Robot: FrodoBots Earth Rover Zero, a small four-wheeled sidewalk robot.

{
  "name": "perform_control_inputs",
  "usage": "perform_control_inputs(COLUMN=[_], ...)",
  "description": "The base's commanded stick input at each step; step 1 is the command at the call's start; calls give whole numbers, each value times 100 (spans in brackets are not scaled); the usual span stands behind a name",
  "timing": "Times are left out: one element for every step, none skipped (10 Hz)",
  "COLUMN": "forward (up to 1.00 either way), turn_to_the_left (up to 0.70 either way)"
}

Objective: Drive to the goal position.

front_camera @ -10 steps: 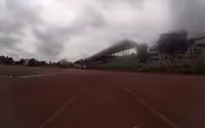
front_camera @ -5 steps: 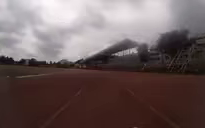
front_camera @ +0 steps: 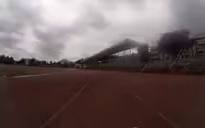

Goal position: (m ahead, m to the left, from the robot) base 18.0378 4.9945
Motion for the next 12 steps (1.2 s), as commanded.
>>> perform_control_inputs(forward=[67, 67, 67, 67, 67, 67, 67, 67, 67, 67, 67, 67], turn_to_the_left=[0, 0, 0, 0, 0, 0, 0, 0, 0, 0, 0, 0])
